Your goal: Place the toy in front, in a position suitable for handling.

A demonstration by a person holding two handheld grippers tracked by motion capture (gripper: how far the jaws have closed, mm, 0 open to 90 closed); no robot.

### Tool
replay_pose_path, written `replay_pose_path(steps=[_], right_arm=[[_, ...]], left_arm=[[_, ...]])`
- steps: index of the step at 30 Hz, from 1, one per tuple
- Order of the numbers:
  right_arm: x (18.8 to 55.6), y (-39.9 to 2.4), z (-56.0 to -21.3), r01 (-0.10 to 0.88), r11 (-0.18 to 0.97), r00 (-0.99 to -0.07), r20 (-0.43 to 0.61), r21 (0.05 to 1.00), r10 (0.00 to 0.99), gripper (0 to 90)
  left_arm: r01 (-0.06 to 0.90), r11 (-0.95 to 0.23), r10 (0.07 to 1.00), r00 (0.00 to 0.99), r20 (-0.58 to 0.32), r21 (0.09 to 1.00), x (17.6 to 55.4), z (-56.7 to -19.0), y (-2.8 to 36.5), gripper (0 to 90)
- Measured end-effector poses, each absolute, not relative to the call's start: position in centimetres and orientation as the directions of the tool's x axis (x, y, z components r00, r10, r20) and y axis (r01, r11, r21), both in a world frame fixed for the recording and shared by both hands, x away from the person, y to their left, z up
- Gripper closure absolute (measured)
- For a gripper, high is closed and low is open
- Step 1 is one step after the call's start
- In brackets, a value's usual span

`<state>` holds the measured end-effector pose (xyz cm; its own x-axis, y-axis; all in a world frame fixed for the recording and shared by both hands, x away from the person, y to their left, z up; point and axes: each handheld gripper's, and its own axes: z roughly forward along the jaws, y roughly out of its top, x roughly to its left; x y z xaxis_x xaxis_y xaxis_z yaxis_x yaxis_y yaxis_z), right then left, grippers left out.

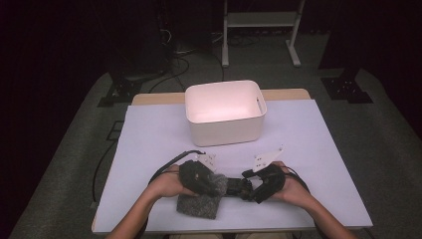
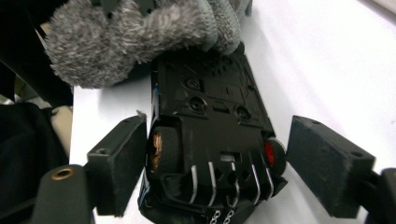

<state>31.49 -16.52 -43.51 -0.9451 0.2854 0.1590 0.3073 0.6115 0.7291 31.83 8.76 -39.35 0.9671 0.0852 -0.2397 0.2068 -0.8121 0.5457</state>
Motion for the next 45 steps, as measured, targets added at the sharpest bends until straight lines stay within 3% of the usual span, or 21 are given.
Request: replay_pose_path(steps=[9,22,27,35,36,45], right_arm=[[30.7,-15.6,-45.1,0.281,0.666,-0.955,0.130,0.691,0.268,17.1],[30.5,-16.3,-45.5,0.263,0.676,-0.962,0.130,0.688,0.241,22.2],[30.2,-16.0,-45.2,0.163,0.706,-0.980,0.031,0.689,0.196,23.4],[30.1,-16.3,-45.7,0.171,0.684,-0.979,0.042,0.709,0.202,23.4],[30.0,-16.4,-46.0,0.131,0.698,-0.983,0.000,0.704,0.185,23.5],[30.1,-16.5,-46.0,0.160,0.676,-0.980,0.034,0.720,0.195,23.5]], left_arm=[[0.218,-0.816,0.085,0.961,-0.262,0.535,31.3,-40.5,8.9,80.4],[0.200,-0.800,0.071,0.968,-0.242,0.565,31.6,-39.2,8.1,80.1],[0.174,-0.792,0.042,0.972,-0.231,0.586,32.1,-38.6,6.1,80.1],[0.144,-0.816,0.002,0.969,-0.246,0.561,32.5,-40.2,3.2,80.0],[0.140,-0.819,0.001,0.970,-0.243,0.557,32.3,-40.3,3.1,80.1],[0.193,-0.811,0.068,0.969,-0.239,0.552,32.5,-40.1,6.3,79.4]])
